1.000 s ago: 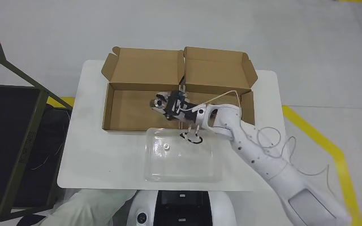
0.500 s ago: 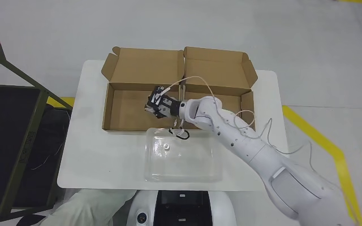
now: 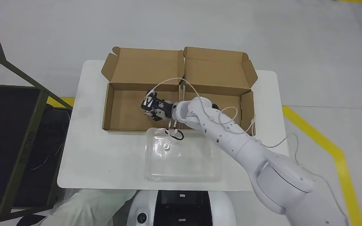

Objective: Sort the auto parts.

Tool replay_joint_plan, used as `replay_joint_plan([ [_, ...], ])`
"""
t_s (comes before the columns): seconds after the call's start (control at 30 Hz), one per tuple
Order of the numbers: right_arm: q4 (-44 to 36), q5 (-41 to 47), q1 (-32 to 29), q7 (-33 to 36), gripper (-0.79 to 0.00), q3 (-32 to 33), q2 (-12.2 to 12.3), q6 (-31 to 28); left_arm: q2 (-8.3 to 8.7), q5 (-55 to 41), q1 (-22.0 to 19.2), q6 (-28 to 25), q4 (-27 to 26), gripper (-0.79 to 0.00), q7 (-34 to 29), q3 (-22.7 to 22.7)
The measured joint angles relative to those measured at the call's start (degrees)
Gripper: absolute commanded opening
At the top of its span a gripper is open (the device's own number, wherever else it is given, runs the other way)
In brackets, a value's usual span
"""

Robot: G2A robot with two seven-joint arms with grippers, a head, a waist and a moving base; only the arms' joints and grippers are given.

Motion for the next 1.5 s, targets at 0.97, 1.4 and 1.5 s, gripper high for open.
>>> replay_joint_plan([
  [0.97, 9.15, -0.87, 3.01, -4.44, -0.083, 2.14, -5.51, -4.76, 0.0, 0.0, 0.0, 0.0, 0.0, 0.0, 0.0, 0.0],
  [1.4, -10.59, -7.11, -3.01, -1.27, -0.071, 9.41, 1.41, -6.92, 0.0, 0.0, 0.0, 0.0, 0.0, 0.0, 0.0, 0.0],
  [1.5, -18.9, -8.88, -7.13, 2.66, -0.068, 12.72, 4.01, -7.12, 0.0, 0.0, 0.0, 0.0, 0.0, 0.0, 0.0, 0.0],
])
